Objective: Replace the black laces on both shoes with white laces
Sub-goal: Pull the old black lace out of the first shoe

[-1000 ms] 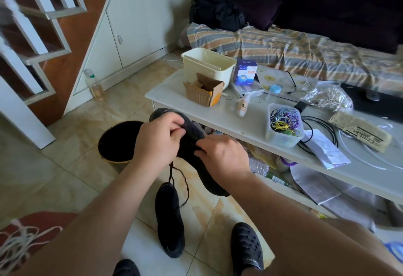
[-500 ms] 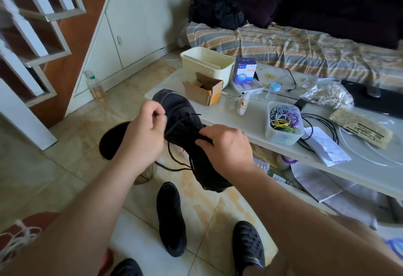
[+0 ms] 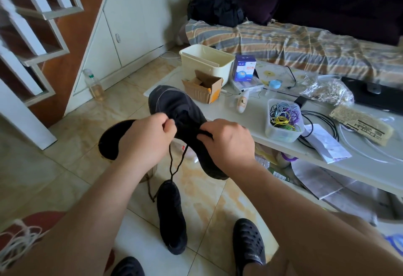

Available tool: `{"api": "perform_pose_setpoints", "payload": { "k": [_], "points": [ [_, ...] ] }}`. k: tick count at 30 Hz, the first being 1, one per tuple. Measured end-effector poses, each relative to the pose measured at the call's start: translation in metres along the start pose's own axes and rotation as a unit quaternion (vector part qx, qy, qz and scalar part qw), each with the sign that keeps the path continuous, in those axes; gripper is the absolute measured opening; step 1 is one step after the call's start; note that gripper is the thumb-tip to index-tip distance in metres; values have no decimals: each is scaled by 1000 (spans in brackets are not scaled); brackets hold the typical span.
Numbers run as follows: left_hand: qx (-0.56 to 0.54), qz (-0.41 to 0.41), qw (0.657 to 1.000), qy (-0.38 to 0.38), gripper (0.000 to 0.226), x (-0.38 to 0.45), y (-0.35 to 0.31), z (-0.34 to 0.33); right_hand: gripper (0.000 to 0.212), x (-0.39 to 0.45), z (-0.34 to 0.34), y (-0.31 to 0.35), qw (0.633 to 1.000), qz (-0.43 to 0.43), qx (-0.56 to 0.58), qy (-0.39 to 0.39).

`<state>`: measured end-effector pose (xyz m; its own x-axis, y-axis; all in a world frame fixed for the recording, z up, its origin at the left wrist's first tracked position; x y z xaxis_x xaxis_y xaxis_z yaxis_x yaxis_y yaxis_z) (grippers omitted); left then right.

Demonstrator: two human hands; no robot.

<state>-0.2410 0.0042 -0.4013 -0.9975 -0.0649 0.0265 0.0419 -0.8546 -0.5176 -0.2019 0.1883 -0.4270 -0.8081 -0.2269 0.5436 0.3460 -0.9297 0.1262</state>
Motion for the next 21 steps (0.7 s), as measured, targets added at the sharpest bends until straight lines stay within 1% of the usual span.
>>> {"api": "perform_pose_setpoints", "payload": {
  "k": [1, 2, 4, 5, 6, 7, 8, 9, 10, 11, 13, 14, 15, 17, 18, 19, 21],
  "points": [
    [29, -12, 999, 31, 40, -1, 2, -2, 11, 0, 1, 0, 1000, -7, -5, -1],
    [27, -36, 996, 78, 40, -3, 1, -4, 12, -1, 1, 0, 1000, -14, -7, 13],
    [-48, -77, 981, 171, 42, -12, -9, -7, 15, -5, -5, 1, 999, -20, 4, 50],
    [-94, -74, 975, 189, 42, -15, -13, -5, 15, -5, -7, 1, 998, -21, 7, 54],
    [-129, -63, 974, 175, 42, -14, -13, -3, 16, -5, -7, -1, 998, -27, 7, 53],
    [-138, -46, 981, 127, 40, -9, -9, -1, 17, -3, -5, -5, 998, -37, 3, 49],
    [-122, -24, 990, 67, 38, -2, 0, 2, 19, -2, -3, -9, 998, -50, -2, 44],
    [-102, 7, 994, 30, 36, 8, 12, 4, 20, -2, 0, -13, 998, -59, -4, 36],
    [-87, 39, 995, 30, 34, 16, 24, 4, 20, -3, 3, -16, 998, -66, -2, 22],
    [-77, 63, 993, 67, 34, 19, 33, 1, 18, -4, 6, -18, 998, -70, 6, 4],
    [-43, 78, 981, 171, 32, 15, 40, -10, 15, -6, 10, -17, 997, -72, 31, -25],
    [-29, 75, 977, 195, 29, 11, 39, -15, 15, -7, 9, -16, 996, -75, 46, -32],
    [-25, 62, 981, 182, 22, 9, 36, -18, 15, -8, 8, -15, 994, -79, 62, -36],
    [-66, 31, 995, 70, 8, 3, 22, -11, 14, -8, 6, -11, 993, -75, 79, -41],
    [-102, 18, 994, 20, 6, 0, 15, -7, 13, -7, 6, -9, 993, -68, 79, -47],
    [-130, 2, 991, -13, 6, -3, 9, -6, 14, -7, 6, -7, 994, -61, 79, -52],
    [-147, -40, 987, -43, 11, -6, 1, -10, 16, -7, 4, -1, 993, -56, 86, -56]
  ]
}}
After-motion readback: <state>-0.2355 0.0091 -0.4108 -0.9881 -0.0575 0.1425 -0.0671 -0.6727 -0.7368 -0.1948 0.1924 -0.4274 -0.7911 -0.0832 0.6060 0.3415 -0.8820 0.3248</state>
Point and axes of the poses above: each hand's wrist, its own x-axis towards the middle knuckle, its own z-axis out of the back of the hand, y = z × x, the point moved 4 cm from there along x, towards the middle knuckle, and after that the axes turned 15 degrees about z, right-handed, at the moved point
